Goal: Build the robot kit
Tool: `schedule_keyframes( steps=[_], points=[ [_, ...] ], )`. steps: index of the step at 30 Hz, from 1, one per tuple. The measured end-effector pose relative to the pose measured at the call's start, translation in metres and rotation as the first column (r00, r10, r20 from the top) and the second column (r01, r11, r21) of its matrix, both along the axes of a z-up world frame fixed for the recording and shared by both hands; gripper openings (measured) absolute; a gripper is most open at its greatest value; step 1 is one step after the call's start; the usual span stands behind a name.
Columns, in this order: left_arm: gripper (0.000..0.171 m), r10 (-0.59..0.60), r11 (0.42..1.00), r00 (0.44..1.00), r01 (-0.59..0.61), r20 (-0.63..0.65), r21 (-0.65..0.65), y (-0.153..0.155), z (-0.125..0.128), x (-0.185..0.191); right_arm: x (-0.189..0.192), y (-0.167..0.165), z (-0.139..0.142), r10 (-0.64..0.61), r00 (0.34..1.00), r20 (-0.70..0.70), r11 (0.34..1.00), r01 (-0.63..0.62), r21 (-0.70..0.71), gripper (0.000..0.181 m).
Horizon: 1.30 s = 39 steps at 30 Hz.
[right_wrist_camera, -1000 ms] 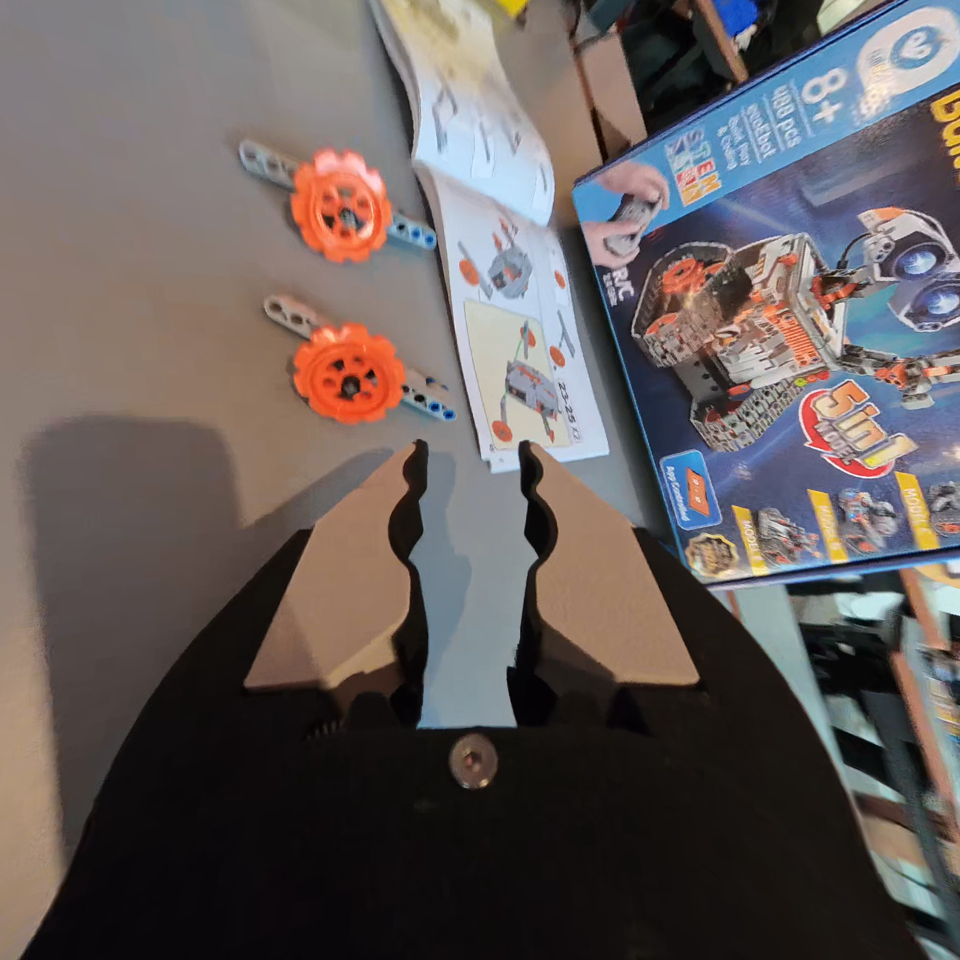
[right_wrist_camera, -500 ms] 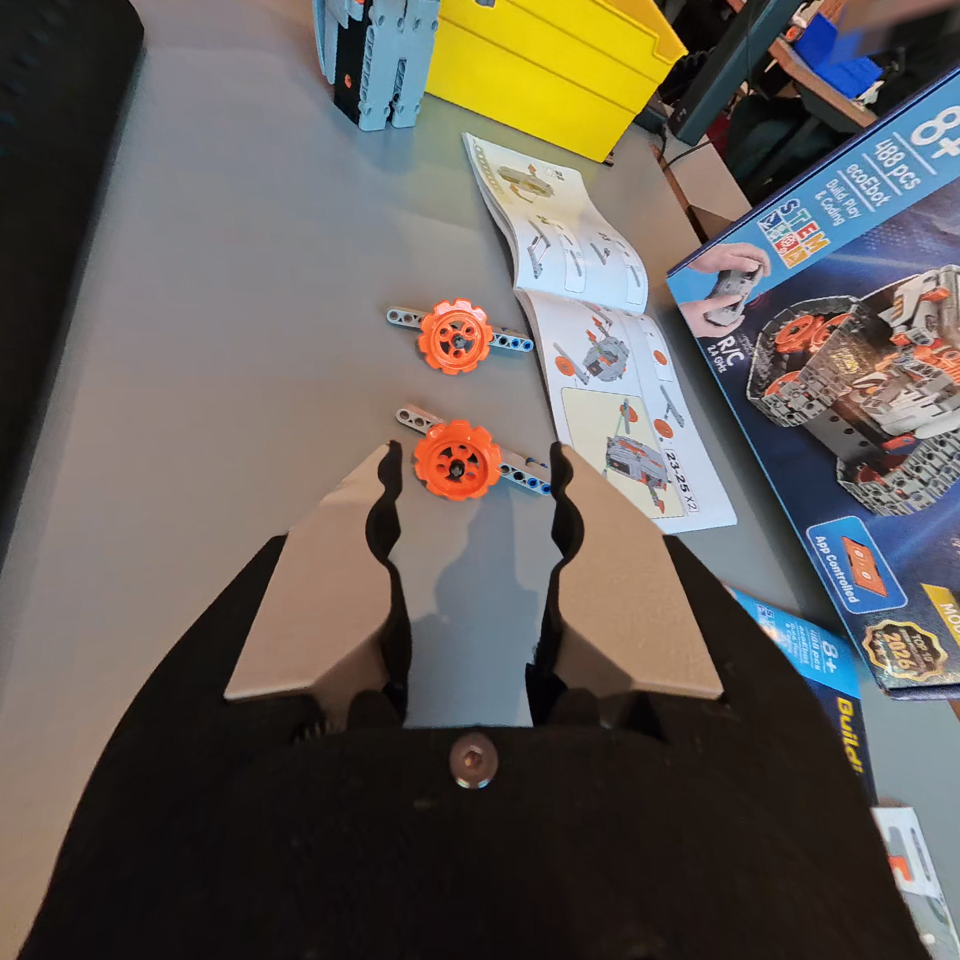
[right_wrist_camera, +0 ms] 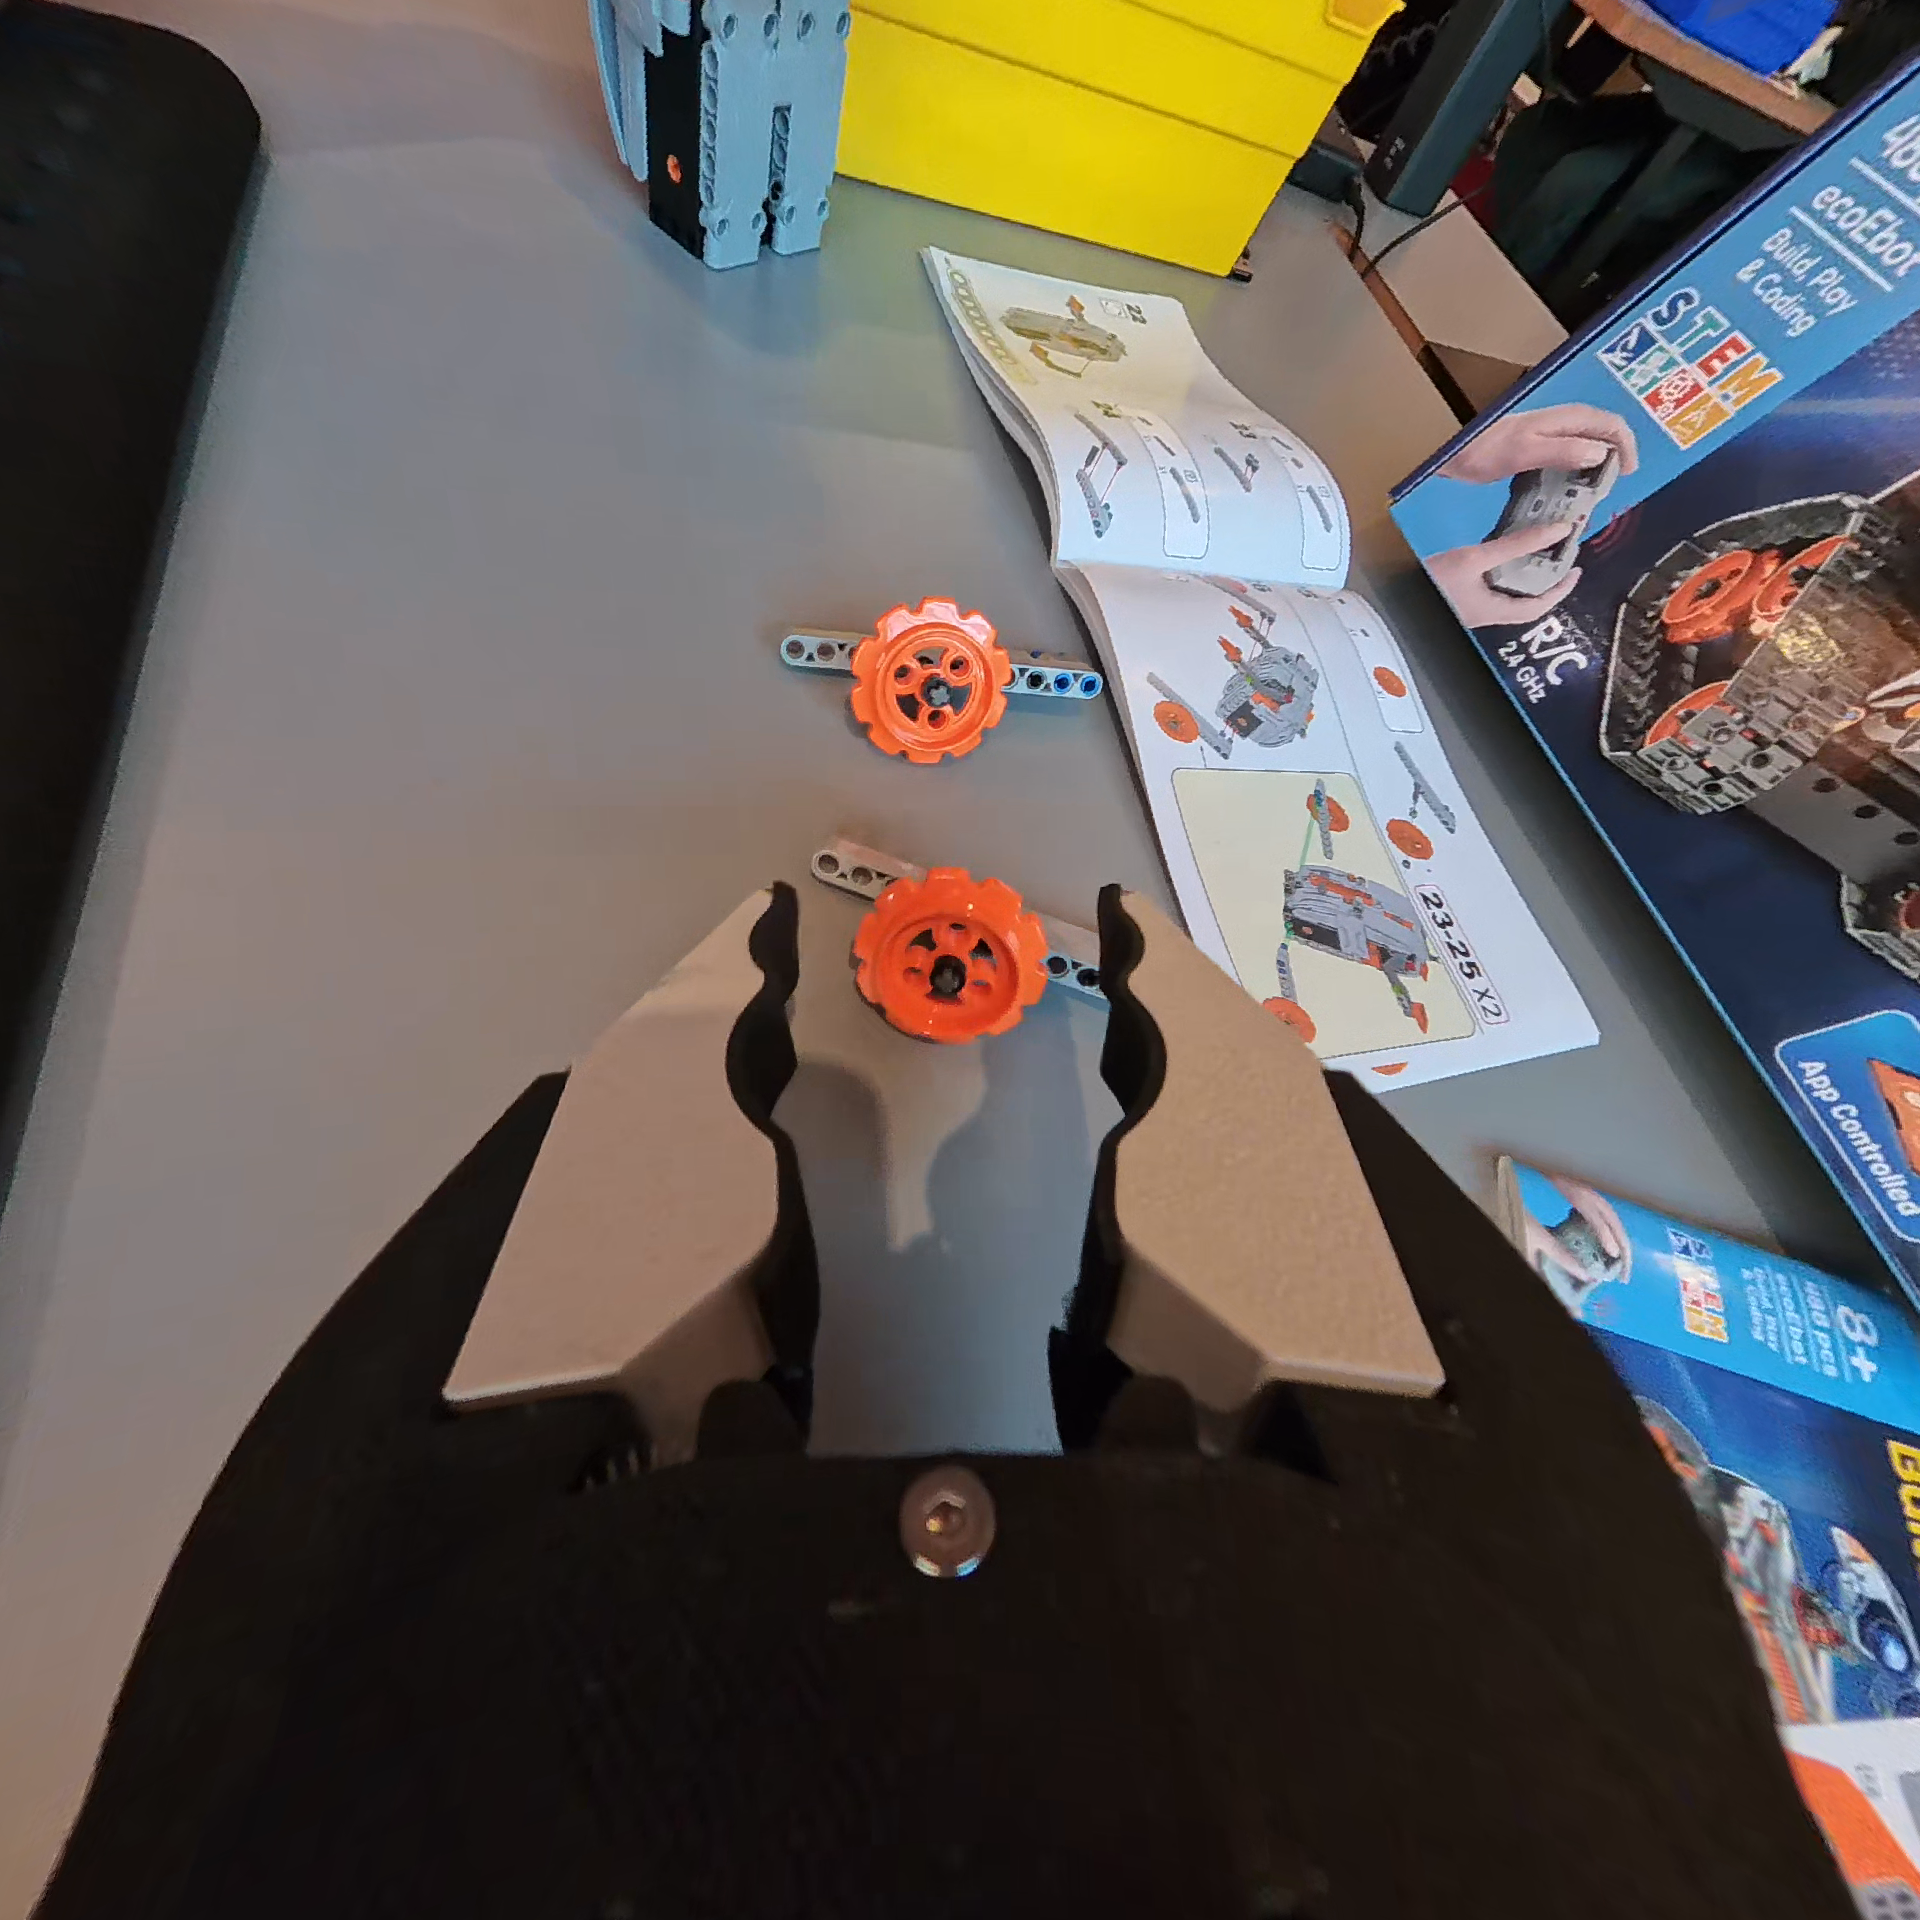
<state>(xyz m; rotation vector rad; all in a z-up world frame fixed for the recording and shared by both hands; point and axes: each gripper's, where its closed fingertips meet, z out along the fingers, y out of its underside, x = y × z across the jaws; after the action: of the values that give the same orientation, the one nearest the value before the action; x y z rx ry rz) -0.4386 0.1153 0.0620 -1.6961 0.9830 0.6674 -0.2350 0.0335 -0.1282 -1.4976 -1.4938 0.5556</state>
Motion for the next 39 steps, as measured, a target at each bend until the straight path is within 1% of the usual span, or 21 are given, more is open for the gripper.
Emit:
schedule_keyframes(
  steps=[8,13,19,24,27,33,39],
  points=[
    [0.04,0.001,1.0,1.0,-0.001,-0.001,-0.007,0.0,-0.001,0.0,0.002,0.006,-0.012,-0.021,0.998,0.058,1.0,0.021,-0.003,0.049],
    [0.04,0.005,1.0,1.0,-0.005,-0.001,-0.011,0.0,-0.002,-0.002,0.003,0.005,-0.016,-0.013,0.996,0.083,1.0,0.014,-0.004,0.039],
    [0.04,0.0,1.0,1.0,0.0,0.008,-0.028,-0.001,-0.004,-0.003,0.004,0.004,-0.016,-0.006,0.997,0.081,1.0,0.007,-0.011,0.038],
    [0.04,-0.041,0.998,0.998,0.043,0.048,-0.037,-0.005,-0.003,0.004,0.005,0.004,-0.016,0.0,0.997,0.083,1.0,0.002,-0.013,0.038],
    [0.04,-0.045,0.998,0.997,0.048,0.059,-0.043,-0.006,-0.003,0.004,0.005,0.003,-0.016,0.002,0.996,0.084,1.0,-0.001,-0.015,0.038],
    [0.04,-0.014,0.998,0.995,0.019,0.094,-0.053,-0.006,-0.002,-0.013,0.005,0.002,-0.016,0.014,0.997,0.075,1.0,-0.012,-0.024,0.038],
    [0.04,0.023,1.0,0.986,-0.021,0.167,-0.015,-0.008,0.012,-0.036,0.005,0.002,-0.016,0.022,0.997,0.07,1.0,-0.02,-0.022,0.038]
  ],
)
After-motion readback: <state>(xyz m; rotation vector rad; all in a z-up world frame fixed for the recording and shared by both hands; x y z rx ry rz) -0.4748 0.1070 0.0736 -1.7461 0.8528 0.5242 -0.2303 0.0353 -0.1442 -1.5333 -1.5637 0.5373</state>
